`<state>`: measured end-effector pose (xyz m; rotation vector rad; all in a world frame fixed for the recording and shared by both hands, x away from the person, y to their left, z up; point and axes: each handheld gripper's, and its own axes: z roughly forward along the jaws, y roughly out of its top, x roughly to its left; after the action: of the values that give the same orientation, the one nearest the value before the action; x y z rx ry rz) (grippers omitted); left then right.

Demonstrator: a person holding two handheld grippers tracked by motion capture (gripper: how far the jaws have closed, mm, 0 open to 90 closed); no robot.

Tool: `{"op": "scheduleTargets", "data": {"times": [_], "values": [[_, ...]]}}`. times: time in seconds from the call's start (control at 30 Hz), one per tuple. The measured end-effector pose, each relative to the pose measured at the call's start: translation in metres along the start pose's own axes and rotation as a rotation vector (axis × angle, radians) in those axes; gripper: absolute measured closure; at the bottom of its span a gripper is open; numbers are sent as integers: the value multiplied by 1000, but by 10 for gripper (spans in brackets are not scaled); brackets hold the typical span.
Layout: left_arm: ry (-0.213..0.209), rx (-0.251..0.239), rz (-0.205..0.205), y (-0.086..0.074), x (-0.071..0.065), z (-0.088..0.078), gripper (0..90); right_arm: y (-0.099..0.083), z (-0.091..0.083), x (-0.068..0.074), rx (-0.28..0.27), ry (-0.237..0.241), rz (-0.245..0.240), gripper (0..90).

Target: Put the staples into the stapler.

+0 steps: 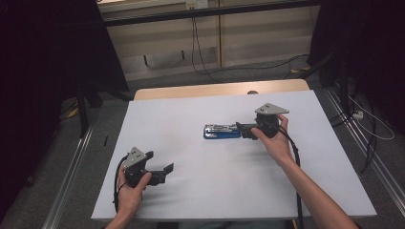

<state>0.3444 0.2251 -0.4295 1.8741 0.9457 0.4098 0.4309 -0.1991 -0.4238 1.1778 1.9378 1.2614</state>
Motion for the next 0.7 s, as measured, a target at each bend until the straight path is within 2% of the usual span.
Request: {"op": "scheduleTargets", "data": {"times": [0.17, 0.33, 0.53, 0.6, 0.7], "values": [[-3, -13, -10, 1, -1, 1, 41, -4, -7, 0, -9, -6, 5, 42], [-6, -3, 17, 3, -3, 2, 41, -10, -17, 0, -15, -15, -2, 40], [-5, -12, 20, 4, -5, 3, 41, -14, -24, 1, -20, -19, -3, 39], [-6, -6, 23, 5, -4, 4, 42, -15, -26, 0, -15, -4, 13, 39], [-6, -1, 23, 5, -4, 6, 41, -16, -31, -1, -23, -23, 13, 39]]}}
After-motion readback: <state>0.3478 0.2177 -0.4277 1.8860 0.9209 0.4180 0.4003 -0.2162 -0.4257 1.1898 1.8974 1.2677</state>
